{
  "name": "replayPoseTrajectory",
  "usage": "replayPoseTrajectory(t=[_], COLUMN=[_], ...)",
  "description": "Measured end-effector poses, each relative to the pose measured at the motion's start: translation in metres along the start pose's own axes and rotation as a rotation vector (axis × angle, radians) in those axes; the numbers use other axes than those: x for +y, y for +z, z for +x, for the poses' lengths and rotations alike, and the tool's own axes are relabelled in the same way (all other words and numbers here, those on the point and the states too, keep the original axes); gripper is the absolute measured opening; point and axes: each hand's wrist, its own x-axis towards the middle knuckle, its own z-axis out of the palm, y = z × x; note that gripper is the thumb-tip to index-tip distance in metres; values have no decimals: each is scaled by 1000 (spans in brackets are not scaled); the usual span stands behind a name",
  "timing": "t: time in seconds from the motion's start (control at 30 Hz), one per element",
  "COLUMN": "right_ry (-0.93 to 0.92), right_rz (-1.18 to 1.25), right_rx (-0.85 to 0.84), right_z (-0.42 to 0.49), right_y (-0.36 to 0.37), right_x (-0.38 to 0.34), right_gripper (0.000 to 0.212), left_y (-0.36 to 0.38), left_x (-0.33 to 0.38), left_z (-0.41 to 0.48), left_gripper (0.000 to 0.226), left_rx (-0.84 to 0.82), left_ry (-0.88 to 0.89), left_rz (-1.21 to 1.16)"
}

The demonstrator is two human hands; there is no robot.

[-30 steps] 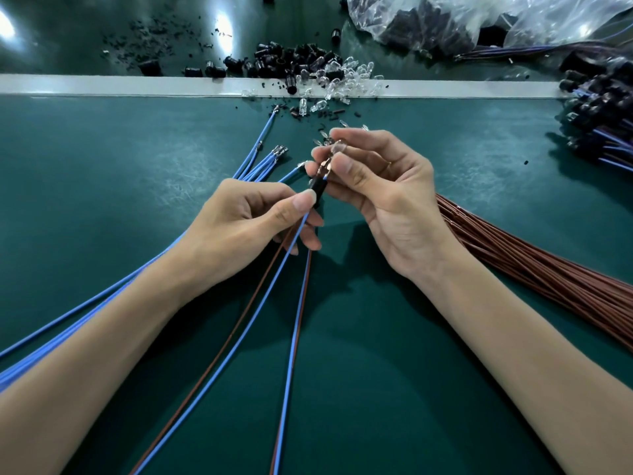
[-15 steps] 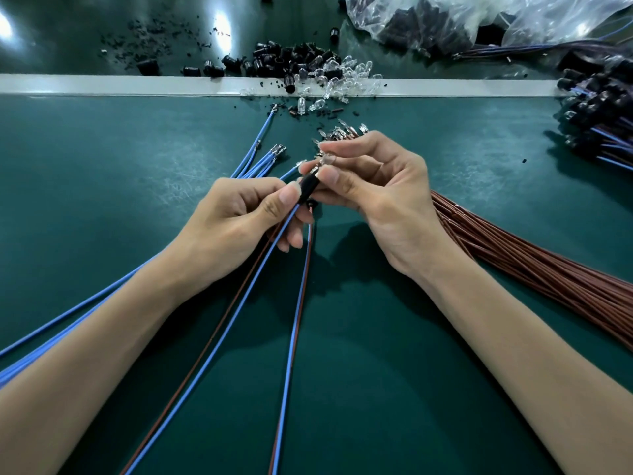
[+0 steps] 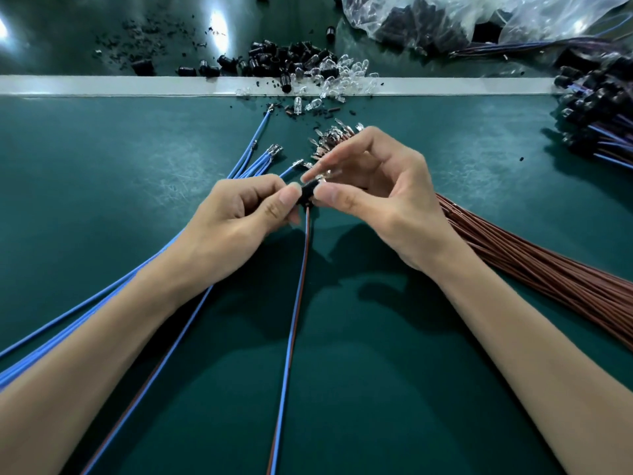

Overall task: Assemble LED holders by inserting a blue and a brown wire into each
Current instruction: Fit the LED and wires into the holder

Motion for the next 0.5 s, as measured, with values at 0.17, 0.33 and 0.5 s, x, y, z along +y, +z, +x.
replayPoseTrajectory(t=[0.17, 0.33, 0.5], right_ry=[-84, -127, -139], right_rz=[-362, -395, -387], right_rx=[-107, -92, -100], right_z=[-1, -2, -3], right_y=[4, 4, 8], right_x=[4, 5, 6], right_gripper=[31, 18, 15], left_y=[-2, -4, -5], left_x=[-1, -2, 0], left_z=[-1, -1, -1], left_gripper=[31, 34, 36], left_rx=[-55, -85, -88], left_ry=[4, -8, -2], left_rz=[-1, -31, 10])
